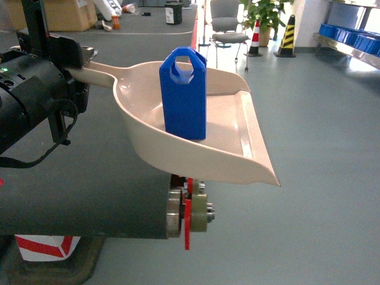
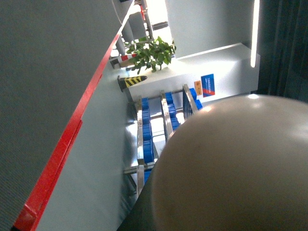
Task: Place part in tray to right shelf
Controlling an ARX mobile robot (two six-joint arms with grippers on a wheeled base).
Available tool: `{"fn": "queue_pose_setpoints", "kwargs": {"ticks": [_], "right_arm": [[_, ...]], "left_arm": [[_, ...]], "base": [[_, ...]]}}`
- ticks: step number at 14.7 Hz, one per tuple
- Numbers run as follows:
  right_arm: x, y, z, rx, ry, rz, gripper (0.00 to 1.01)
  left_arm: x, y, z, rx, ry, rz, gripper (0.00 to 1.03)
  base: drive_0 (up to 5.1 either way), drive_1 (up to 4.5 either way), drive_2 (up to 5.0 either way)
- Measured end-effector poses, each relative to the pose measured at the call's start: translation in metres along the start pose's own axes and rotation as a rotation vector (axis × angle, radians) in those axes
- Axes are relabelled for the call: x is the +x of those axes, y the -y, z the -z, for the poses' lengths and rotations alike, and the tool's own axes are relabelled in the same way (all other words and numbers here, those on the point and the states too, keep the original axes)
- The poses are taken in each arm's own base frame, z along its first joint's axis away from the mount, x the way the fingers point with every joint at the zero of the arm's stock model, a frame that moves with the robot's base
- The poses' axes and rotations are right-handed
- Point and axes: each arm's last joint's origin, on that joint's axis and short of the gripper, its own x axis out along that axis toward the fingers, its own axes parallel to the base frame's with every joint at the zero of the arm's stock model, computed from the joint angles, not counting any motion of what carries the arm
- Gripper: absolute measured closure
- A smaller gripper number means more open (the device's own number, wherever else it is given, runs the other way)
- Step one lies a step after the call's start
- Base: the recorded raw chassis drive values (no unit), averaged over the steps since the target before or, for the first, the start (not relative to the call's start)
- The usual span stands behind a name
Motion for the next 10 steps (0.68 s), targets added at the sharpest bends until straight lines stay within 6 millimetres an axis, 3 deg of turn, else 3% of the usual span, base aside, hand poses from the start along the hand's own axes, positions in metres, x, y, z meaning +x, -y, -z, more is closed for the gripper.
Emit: {"fn": "queue_pose_setpoints", "kwargs": {"ticks": [10], "right_arm": [[0.0,0.0,-0.0001,0.0,0.001,0.0,0.03]], "left_arm": [[0.0,0.0003,0.0003,-0.001,-0.001,0.003,0.91]], "base": [[4.9,-2.06,-2.8]]}}
